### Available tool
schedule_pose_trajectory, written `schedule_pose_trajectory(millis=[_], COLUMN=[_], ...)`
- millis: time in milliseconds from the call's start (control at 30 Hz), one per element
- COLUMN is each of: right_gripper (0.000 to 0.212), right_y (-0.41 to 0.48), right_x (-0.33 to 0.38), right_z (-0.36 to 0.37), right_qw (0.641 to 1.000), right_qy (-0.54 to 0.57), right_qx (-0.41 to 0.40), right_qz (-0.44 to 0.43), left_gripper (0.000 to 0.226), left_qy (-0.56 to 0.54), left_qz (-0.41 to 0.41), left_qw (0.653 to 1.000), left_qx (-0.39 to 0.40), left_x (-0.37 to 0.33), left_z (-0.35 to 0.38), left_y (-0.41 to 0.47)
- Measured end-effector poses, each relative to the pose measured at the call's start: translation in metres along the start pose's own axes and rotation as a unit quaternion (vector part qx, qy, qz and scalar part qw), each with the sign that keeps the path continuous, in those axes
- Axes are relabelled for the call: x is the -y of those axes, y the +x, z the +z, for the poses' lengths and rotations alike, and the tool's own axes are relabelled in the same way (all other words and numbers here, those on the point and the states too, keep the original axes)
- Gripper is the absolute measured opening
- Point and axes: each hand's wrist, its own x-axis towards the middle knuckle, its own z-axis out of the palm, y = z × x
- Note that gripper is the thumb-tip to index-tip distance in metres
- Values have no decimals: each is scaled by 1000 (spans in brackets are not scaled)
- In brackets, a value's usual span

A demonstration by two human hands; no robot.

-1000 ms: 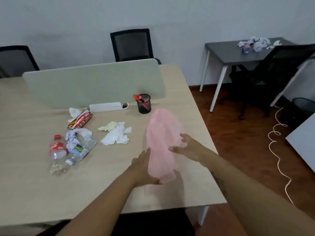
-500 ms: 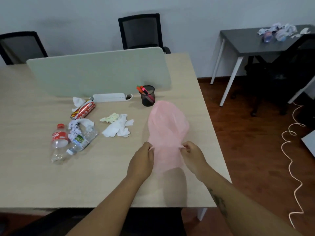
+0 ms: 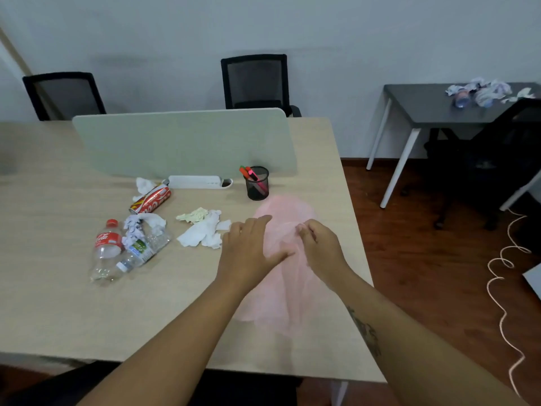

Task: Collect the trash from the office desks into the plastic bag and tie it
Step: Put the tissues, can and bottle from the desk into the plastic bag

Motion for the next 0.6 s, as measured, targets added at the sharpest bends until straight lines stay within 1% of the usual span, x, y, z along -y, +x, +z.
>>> schedule_pose_trajectory(millis=[67,100,133,200,233,300,367,400,500,600], right_gripper=[37,39,42,46,49,52,40,33,14,14], right_y=[-1,-2,-1,-1,0,3,10,15,27,36], right_x=[2,2,3,5,6,7,8,9,26,62], right_z=[-4,-8,-10,-16,-18,-22,-29,-32,-39,-40], right_qw=[1000,1000,1000,999,999,994,984,982,988,981], right_qy=[-12,-14,-16,-27,-40,-102,-168,-174,-115,-116], right_qx=[-4,-8,-7,7,10,-7,-37,-51,-96,-136], right_qz=[-6,-11,-15,-21,-25,-38,-50,-51,-34,-71], left_gripper=[30,28,32,29,26,24,24,23,24,24], left_qy=[-48,-75,-94,-120,-127,-157,-174,-175,-158,-133], left_qz=[5,6,4,-2,-4,-14,-19,-17,-2,-5], left_qw=[999,997,995,991,988,982,975,972,963,957], left_qx=[5,3,-12,-63,-82,-108,-137,-159,-219,-258], left_x=[-6,-8,-9,-11,-13,-16,-13,-9,6,27], left_z=[1,1,1,-5,-10,-24,-46,-57,-94,-126], left_y=[12,17,21,28,31,39,47,49,51,46])
